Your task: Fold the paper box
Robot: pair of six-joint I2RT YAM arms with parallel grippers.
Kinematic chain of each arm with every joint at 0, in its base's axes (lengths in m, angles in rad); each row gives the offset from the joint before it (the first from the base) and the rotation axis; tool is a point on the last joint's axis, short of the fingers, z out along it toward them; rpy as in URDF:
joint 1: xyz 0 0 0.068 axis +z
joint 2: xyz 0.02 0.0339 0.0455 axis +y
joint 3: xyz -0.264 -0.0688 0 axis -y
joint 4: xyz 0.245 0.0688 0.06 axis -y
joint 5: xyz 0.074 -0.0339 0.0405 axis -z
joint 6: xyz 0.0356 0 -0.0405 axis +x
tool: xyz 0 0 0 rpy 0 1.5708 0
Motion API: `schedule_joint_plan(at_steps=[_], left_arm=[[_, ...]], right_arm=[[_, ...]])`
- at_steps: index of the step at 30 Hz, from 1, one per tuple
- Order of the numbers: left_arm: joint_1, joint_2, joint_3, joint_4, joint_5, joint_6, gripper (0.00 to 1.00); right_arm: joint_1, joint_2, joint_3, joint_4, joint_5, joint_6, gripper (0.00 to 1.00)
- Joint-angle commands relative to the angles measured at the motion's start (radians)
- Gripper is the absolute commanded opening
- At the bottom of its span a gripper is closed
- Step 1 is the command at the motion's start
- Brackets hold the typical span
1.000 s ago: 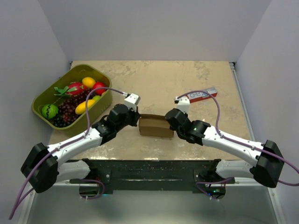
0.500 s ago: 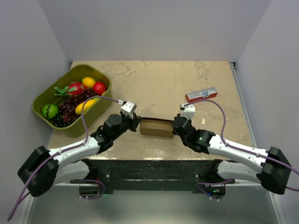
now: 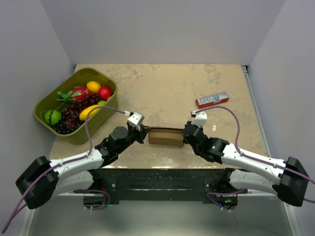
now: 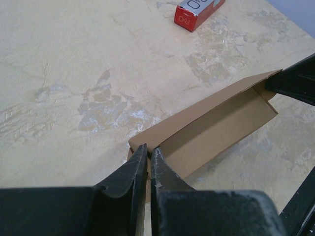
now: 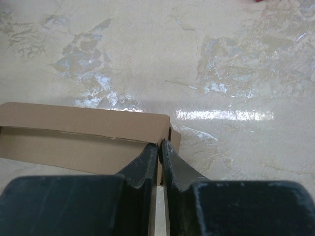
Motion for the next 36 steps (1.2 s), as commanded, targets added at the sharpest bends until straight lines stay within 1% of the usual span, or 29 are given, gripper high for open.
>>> schedule_joint_plan(at_steps=[1, 4, 5, 7, 8, 11, 15, 20, 24, 27, 28, 31, 36], left_arm=[[-0.018, 0.01, -0.042, -0.137, -0.006, -0.007, 0.0], [-0.019, 0.013, -0.046, -0.142, -0.007, -0.012, 0.0], [-0.021, 0.013, -0.046, -0.143, -0.007, -0.01, 0.0], [-0.021, 0.014, -0.044, -0.146, -0.007, -0.007, 0.0], [-0.021, 0.014, -0.042, -0.148, -0.008, -0.005, 0.0], [-0.022, 0.013, -0.039, -0.157, -0.017, -0.004, 0.0], [-0.022, 0.011, -0.041, -0.169, -0.022, -0.007, 0.0], [-0.025, 0.011, -0.049, -0.168, -0.022, -0.01, 0.0], [-0.028, 0.011, -0.058, -0.162, -0.02, -0.016, 0.0], [-0.031, 0.008, -0.061, -0.162, -0.02, -0.019, 0.0], [-0.033, 0.007, -0.062, -0.162, -0.019, -0.021, 0.0], [-0.036, 0.007, -0.062, -0.162, -0.02, -0.021, 0.0], [-0.039, 0.005, -0.062, -0.169, -0.022, -0.025, 0.0]], right_arm=[[0.013, -0.039, 0.014, -0.006, 0.007, 0.04, 0.17], [0.013, -0.056, 0.028, -0.043, -0.003, 0.034, 0.32], [0.013, -0.067, 0.033, -0.064, -0.014, 0.031, 0.4], [0.013, -0.073, 0.049, -0.09, -0.022, 0.03, 0.5], [0.013, -0.082, 0.054, -0.116, -0.036, 0.03, 0.6], [0.013, -0.108, 0.077, -0.166, -0.063, 0.033, 0.7], [0.013, -0.164, 0.114, -0.219, -0.083, 0.037, 0.72], [0.013, -0.169, 0.189, -0.226, -0.086, 0.019, 0.72], [0.013, -0.092, 0.243, -0.207, -0.04, 0.008, 0.72], [0.013, 0.002, 0.296, -0.218, 0.018, 0.019, 0.72], [0.013, 0.043, 0.3, -0.213, 0.038, 0.021, 0.72], [0.013, 0.077, 0.286, -0.174, 0.078, 0.019, 0.72], [0.014, 0.077, 0.199, -0.123, 0.04, 0.059, 0.68]])
